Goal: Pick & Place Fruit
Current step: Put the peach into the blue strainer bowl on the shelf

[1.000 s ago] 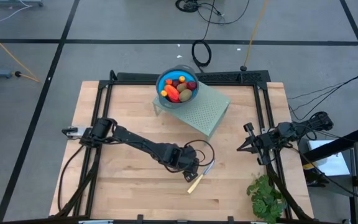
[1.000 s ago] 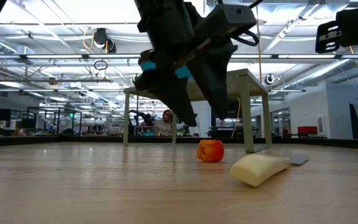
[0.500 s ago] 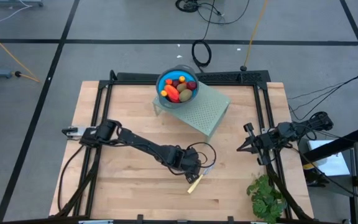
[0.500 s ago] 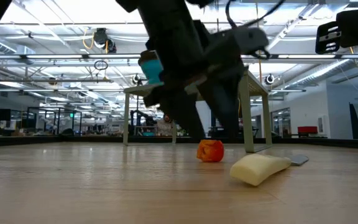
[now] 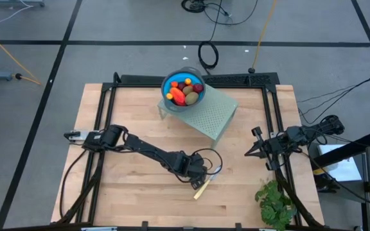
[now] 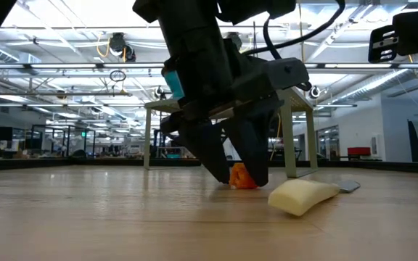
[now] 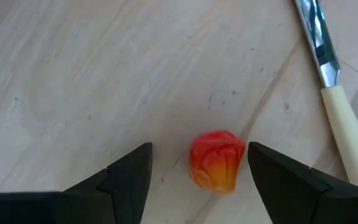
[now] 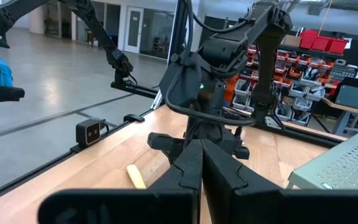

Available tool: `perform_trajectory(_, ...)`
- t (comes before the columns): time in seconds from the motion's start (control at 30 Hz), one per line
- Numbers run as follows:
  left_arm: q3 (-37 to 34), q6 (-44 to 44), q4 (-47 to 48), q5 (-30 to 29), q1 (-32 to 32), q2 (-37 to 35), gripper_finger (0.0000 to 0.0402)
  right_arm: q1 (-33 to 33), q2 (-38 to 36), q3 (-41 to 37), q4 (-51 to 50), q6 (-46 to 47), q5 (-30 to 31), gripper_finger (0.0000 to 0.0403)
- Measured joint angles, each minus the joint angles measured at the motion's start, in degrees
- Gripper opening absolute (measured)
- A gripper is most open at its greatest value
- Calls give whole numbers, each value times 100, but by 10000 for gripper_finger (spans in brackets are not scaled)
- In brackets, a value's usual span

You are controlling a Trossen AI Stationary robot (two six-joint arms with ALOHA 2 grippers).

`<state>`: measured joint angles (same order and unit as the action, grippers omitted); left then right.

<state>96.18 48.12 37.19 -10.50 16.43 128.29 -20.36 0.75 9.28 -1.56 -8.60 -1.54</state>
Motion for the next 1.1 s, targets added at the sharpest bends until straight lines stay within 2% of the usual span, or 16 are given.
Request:
perform_trajectory(0.13,0,-36,39,-10,-2,0,231,1,0,0,2,0,0,0)
perform_trajectory(0.43,0,1,20,-50,-2,0,121,2,0,0,0,0,0,0)
perform_trajectory(0.57,0,7,18,-34,-2,0,90,0,0,0,0,0,0,0)
perform_trajectory(0.7,0,146,26,-3,-2,-27,74,2,0,0,0,0,0,0)
perform_trajectory(0.87,0,200,49,72,-2,-192,77,1,0,0,0,0,0,0)
perform_trajectory(1.1,-2,190,18,184,0,-842,80,1,0,2,-1,27,0,0)
